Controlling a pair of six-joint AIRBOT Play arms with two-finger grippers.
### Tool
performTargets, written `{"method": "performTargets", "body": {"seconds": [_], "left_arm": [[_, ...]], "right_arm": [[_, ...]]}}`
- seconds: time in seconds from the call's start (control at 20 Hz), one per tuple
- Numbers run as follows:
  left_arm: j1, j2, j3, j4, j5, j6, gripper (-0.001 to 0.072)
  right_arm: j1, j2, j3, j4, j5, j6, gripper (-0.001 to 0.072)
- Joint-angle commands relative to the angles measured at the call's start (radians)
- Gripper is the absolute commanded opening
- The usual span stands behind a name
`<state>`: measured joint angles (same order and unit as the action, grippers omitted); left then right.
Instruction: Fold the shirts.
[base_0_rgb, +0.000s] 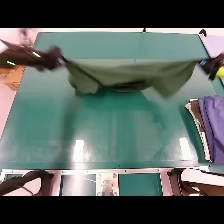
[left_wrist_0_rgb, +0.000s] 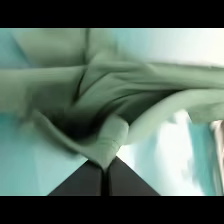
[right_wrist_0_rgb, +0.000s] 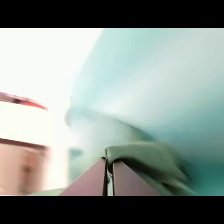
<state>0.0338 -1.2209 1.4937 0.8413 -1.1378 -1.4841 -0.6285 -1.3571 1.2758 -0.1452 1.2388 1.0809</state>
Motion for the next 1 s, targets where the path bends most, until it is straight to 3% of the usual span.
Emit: {"method": "performTargets", "body": {"seconds": [0.0, 0.2, 0.3, 0.4, 0.6, 0.8, 0.95], "left_arm": [[0.109, 0.156, 0.239, 0.004, -0.031, -0.002, 0.0021], [0.13, 0.211, 0.617, 0.045, 0.033, 0.0, 0.0022], [0.13, 0.259, 0.703, 0.082, 0.12, 0.004, 0.0022], [0.13, 0.32, 0.704, 0.13, 0.168, 0.021, 0.0022], [0.13, 0.36, 0.693, 0.296, 0.116, 0.024, 0.0022], [0.13, 0.352, 0.52, 0.372, 0.106, 0.018, 0.0022], [0.13, 0.265, 0.347, 0.362, 0.09, 0.037, 0.0021]], "right_arm": [[-0.023, 0.198, 0.076, 0.332, -0.013, -0.072, 0.0018], [-0.053, 0.384, 0.319, 0.336, -0.131, -0.079, 0.0018], [-0.093, 0.454, 0.439, 0.335, -0.206, -0.12, 0.0018], [-0.143, 0.503, 0.556, 0.296, -0.266, -0.125, 0.0018], [-0.164, 0.528, 0.666, 0.164, -0.28, -0.117, 0.0018], [-0.164, 0.509, 0.626, 0.015, -0.268, -0.06, 0.0018], [-0.142, 0.501, 0.441, -0.017, -0.239, -0.06, 0.0018]]}}
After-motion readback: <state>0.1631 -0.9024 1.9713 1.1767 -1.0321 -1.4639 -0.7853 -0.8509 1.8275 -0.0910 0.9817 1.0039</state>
